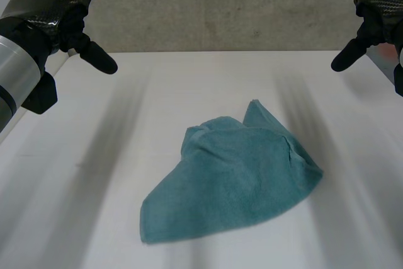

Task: Fold the laundry

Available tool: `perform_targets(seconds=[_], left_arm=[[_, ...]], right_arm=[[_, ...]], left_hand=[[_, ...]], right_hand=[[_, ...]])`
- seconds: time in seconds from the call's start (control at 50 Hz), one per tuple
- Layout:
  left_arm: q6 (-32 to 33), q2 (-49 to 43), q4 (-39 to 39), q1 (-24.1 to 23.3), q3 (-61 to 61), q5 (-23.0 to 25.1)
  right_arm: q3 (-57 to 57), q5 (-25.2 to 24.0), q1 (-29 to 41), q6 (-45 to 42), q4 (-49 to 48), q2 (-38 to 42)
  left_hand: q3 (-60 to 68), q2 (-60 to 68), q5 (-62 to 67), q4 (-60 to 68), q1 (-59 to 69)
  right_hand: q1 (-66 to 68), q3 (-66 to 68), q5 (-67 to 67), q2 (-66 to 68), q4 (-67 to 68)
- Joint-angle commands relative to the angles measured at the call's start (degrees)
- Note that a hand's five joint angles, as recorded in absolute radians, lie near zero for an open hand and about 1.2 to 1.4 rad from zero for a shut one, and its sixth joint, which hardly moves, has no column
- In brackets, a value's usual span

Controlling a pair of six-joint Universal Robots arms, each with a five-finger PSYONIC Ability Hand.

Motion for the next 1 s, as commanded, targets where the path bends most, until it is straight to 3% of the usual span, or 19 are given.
perform_targets(seconds=[0.02,0.26,0.42,0.52,0.66,0.78,0.9,1.0], left_arm=[[0.3,-0.6,0.0,0.0,-0.2,0.3],[0.6,-5.7,1.1,-2.4,-2.4,0.5],[1.4,-14.2,2.9,-9.5,-1.0,0.5],[8.1,-24.7,9.5,-15.9,2.7,0.5],[16.1,-35.7,13.0,-19.2,7.7,2.0],[20.2,-43.4,13.2,-19.4,10.8,4.2],[20.7,-45.4,13.3,-19.4,11.0,4.7],[21.0,-45.1,13.2,-19.3,10.6,5.5]], right_arm=[[0.3,-3.7,-0.2,-0.1,0.0,0.3],[0.8,-9.9,-2.0,-5.9,2.2,2.6],[3.1,-10.1,-1.9,-12.8,6.0,6.7],[8.6,-10.1,-2.4,-13.1,5.1,8.6],[16.9,-10.3,-6.1,-12.9,-0.6,8.5],[24.3,-10.9,-9.5,-12.9,-7.6,8.2],[28.2,-13.2,-12.5,-12.9,-9.3,8.4],[28.3,-16.3,-14.4,-12.7,-9.3,9.5]], left_hand=[[-2.4,-1.7,-2.7,-1.8,-1.5],[-1.9,-1.1,-2.2,-1.2,-0.9],[-0.2,0.5,-0.5,0.4,0.8],[0.0,0.7,-0.3,0.6,0.9],[0.6,1.4,0.3,1.3,1.6],[16.1,16.8,15.8,16.7,17.0],[29.2,30.0,28.9,29.9,30.2],[58.6,59.3,58.3,59.2,59.6]], right_hand=[[-1.6,-2.3,-3.2,-2.8,-3.4],[-1.6,-2.3,-3.2,-2.8,-3.4],[-1.6,-2.3,-3.2,-2.8,-3.4],[-1.6,-2.3,-3.2,-2.8,-3.4],[-1.6,-2.3,-3.2,-2.8,-3.4],[-1.6,-2.3,-3.2,-2.8,-3.4],[-1.6,-2.3,-3.2,-2.8,-3.4],[-1.6,-2.3,-3.2,-2.8,-3.4]])
